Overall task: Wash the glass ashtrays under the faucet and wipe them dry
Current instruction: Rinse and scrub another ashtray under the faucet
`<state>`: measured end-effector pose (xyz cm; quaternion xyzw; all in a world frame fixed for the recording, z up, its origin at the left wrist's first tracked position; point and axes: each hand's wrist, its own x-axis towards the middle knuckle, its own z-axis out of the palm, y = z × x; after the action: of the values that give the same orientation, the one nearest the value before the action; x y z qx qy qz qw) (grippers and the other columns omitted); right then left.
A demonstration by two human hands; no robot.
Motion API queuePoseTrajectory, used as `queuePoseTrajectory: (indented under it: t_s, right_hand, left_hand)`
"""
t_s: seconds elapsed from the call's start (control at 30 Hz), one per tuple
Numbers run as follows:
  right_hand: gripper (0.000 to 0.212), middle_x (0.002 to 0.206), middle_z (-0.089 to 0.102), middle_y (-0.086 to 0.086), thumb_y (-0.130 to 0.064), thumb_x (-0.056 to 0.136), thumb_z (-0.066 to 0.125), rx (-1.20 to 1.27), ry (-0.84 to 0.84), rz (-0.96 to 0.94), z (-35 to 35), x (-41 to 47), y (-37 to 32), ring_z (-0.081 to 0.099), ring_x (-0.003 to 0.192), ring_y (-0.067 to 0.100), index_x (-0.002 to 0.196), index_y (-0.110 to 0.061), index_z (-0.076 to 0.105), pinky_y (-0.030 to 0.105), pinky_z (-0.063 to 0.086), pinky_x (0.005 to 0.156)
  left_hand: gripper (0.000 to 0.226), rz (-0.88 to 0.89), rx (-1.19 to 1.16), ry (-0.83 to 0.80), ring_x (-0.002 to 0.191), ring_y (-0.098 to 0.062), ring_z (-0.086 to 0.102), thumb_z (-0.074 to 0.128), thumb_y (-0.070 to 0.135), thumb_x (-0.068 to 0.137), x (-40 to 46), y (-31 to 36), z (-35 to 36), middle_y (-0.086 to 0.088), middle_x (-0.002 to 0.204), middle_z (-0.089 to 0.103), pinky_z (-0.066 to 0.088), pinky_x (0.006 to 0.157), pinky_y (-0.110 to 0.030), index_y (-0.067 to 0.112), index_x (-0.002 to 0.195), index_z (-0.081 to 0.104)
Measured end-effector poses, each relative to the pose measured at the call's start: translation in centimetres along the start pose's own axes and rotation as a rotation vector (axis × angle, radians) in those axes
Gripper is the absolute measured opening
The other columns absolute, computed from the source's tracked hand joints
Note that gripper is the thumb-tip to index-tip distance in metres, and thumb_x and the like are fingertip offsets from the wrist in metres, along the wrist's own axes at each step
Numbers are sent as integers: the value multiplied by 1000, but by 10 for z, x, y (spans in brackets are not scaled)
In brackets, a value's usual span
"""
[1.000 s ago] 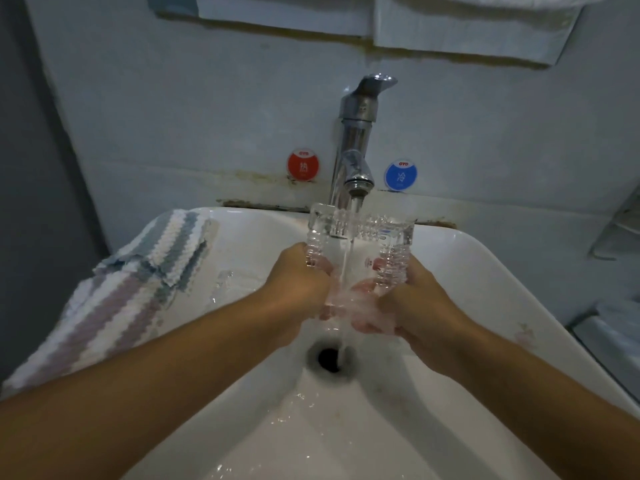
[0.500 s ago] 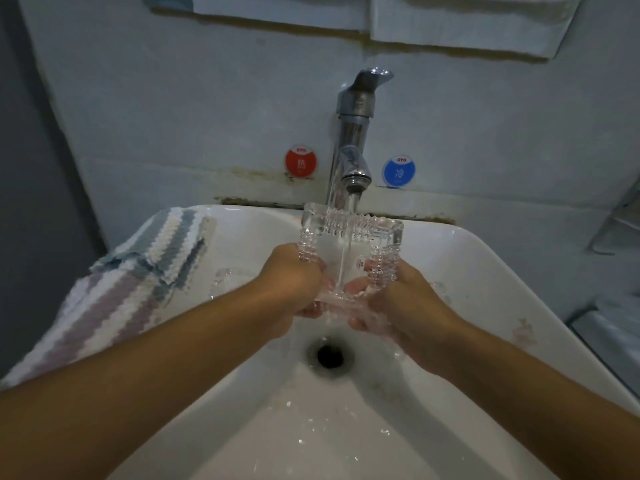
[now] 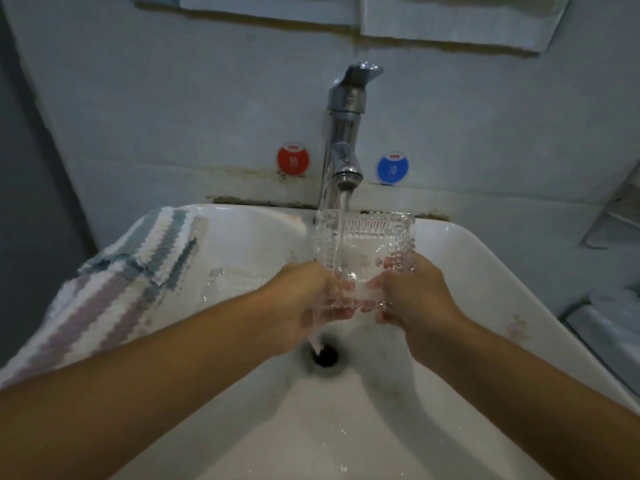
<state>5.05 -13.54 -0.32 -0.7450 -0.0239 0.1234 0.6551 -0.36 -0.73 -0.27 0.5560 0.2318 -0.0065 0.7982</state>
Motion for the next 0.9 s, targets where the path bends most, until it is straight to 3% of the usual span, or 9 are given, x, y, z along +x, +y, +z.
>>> queuePoseTrajectory:
  t_s: [0.07,0.17,0.3,0.5,0.63,0.73,0.8,0.9]
  right_hand:
    - [32,104,70,11,8,91,53,-8,1,-31,0,0,-1,70,84,33,108,-18,63,29,49,50]
    - [33,98,68,4,6,94,52,-34,12,-106,2,-6,-4,63,77,23,106,-23,62,25,46,48]
    - [33,95,66,-3,6,94,50,-40,24,-167,3,-14,-6,60,80,18,101,-25,61,25,43,54]
    - [32,91,66,-2,9,91,52,-5,93,-150,1,-14,-9,58,70,14,102,-19,64,13,40,40]
    - [31,94,66,-2,6,94,50,-18,90,-169,3,-15,-8,59,76,16,102,-20,64,19,42,47]
    - [29,94,67,-2,4,95,50,-36,75,-198,5,-16,-7,60,79,17,102,-20,64,21,42,53]
    - [29,95,67,-2,4,96,49,-54,69,-223,5,-16,-7,59,77,14,106,-19,63,18,42,50]
    - [31,89,67,2,7,95,48,-56,93,-245,2,-16,-8,55,68,13,102,-19,64,19,40,47]
  left_hand:
    - [39,-2,-18,1,87,-28,65,40,-19,84,2,0,-2,-20,117,63,57,58,-28,-9,118,57]
    - [30,12,45,-21,88,-26,69,58,-14,89,1,0,-4,-21,120,66,58,59,-25,-5,117,63]
    - [39,51,197,7,63,-16,69,77,10,85,1,-5,-5,-17,103,72,53,52,-20,-1,119,62]
    - [25,53,105,-42,62,-23,70,48,-14,95,-1,0,0,-21,109,65,58,54,-27,-7,116,57]
    - [16,97,177,-11,60,-18,69,62,3,96,-2,-3,-1,-13,99,71,52,50,-23,3,112,64]
    - [26,114,286,67,55,-13,62,77,19,87,-1,-4,-4,-4,78,71,40,40,-19,11,109,66]
    - [35,82,255,28,53,-13,56,84,16,79,-3,-2,-3,-3,72,68,36,39,-18,11,108,65]
    - [37,8,174,-43,57,-16,60,76,1,83,-2,3,-3,-10,86,69,43,43,-20,9,115,61]
